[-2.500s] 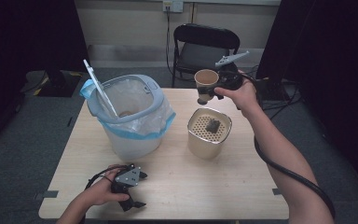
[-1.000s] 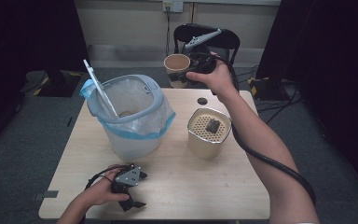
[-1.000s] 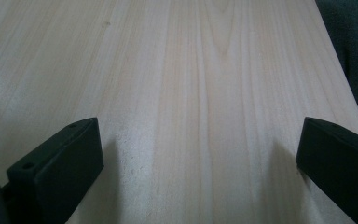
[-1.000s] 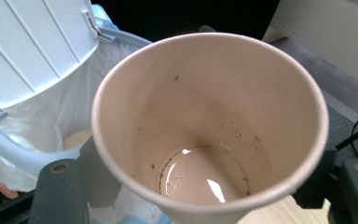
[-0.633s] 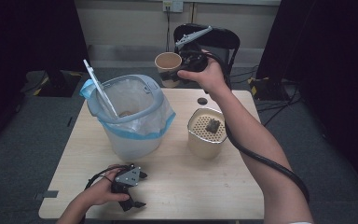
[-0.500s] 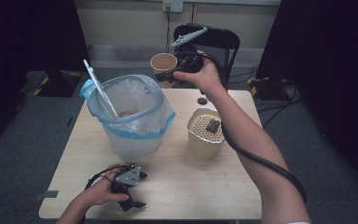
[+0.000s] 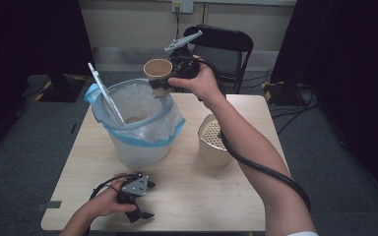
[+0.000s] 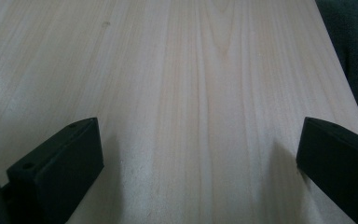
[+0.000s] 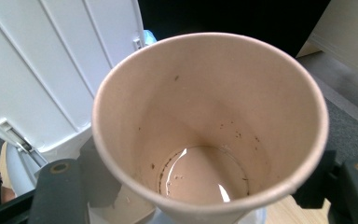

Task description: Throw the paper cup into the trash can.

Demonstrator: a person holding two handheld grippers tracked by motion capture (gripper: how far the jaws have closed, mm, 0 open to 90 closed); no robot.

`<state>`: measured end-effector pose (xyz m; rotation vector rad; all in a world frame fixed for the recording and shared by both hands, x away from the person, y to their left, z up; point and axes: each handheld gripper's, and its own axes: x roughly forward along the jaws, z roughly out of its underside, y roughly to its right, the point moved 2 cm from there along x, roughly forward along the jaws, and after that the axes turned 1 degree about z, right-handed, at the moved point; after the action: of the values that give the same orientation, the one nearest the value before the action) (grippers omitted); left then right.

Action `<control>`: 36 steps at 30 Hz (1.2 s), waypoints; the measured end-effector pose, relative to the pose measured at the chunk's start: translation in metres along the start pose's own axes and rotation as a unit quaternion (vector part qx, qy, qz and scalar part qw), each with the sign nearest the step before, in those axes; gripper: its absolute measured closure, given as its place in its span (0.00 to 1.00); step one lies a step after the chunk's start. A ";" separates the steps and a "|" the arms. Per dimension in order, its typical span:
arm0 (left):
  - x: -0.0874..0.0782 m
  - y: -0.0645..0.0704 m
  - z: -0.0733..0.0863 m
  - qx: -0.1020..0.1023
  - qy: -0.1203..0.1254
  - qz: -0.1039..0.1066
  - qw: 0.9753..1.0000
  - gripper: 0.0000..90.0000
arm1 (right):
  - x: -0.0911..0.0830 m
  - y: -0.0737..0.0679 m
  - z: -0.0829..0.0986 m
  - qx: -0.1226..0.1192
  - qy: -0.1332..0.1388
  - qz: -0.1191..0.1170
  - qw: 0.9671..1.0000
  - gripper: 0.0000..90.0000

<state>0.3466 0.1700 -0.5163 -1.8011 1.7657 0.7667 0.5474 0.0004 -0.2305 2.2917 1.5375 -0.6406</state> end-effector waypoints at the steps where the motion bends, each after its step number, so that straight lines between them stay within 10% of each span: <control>1: 0.000 0.000 0.000 0.000 0.000 0.000 1.000 0.00 | 0.002 -0.001 0.000 -0.001 0.000 0.000 1.000 0.30; 21: 0.000 0.000 0.000 0.001 0.000 0.001 1.000 0.00 | 0.045 -0.013 -0.003 0.019 -0.019 -0.047 0.999 0.20; 36: 0.001 0.002 0.000 0.000 0.007 0.007 1.000 0.00 | 0.035 -0.012 0.005 0.028 -0.005 -0.050 0.998 0.23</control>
<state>0.3448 0.1693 -0.5169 -1.8008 1.7878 0.7619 0.5468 0.0300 -0.2531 2.2590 1.6593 -0.7279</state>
